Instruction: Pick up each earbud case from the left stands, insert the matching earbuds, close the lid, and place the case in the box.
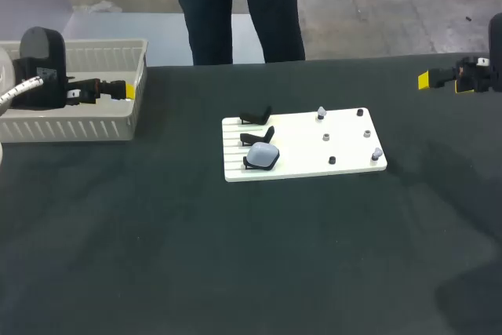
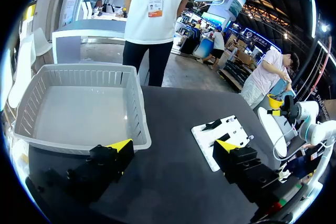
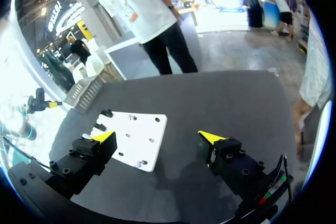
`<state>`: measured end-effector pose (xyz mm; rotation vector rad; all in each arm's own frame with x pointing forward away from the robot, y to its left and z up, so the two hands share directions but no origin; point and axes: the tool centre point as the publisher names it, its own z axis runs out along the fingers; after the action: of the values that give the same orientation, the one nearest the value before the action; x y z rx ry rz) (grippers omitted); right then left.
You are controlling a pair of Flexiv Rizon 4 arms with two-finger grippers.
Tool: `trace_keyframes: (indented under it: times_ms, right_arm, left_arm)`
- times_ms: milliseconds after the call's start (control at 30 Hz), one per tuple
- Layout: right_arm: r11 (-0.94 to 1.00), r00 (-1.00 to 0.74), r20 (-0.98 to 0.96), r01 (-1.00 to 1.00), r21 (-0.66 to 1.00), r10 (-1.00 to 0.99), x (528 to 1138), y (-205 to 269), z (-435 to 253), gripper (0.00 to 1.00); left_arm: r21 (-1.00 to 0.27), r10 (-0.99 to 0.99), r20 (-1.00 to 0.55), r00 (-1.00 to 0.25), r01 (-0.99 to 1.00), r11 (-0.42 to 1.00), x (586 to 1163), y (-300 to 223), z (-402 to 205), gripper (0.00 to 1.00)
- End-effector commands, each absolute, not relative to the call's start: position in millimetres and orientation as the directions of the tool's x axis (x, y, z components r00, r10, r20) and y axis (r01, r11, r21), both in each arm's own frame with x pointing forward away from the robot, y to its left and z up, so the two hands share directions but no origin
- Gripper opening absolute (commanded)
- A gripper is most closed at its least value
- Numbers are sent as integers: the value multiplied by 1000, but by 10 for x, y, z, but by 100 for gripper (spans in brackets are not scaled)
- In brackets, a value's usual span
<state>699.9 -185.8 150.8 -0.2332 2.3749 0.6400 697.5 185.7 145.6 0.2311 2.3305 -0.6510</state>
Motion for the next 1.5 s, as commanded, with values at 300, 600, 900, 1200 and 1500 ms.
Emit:
trace_keyframes:
  times_ms: [300, 600, 900, 1200, 1500]
  right_arm:
    - [865, -767, -642, -323, 385, -1, 7000, -1859, 1506, 100]
    - [865, -767, -642, -323, 385, -1, 7000, -1859, 1506, 100]
    - [865, -767, -642, -323, 385, -1, 7000, -1859, 1506, 100]
    - [865, -767, -642, -323, 385, -1, 7000, -1859, 1506, 100]
    - [865, -767, -642, -323, 385, -1, 7000, -1859, 1506, 100]
  left_arm:
    - [-35, 260, -958, -120, 950, 309, 6924, 1672, 1615, 100]
    - [21, 342, -939, -36, 987, 161, 6812, 1491, 1612, 100]
    - [21, 342, -939, -36, 987, 161, 6812, 1491, 1612, 100]
    - [-21, 373, -923, -97, 979, 204, 6653, 1172, 1532, 100]
    - [-26, 397, -911, -108, 978, 206, 6359, 548, 1303, 100]
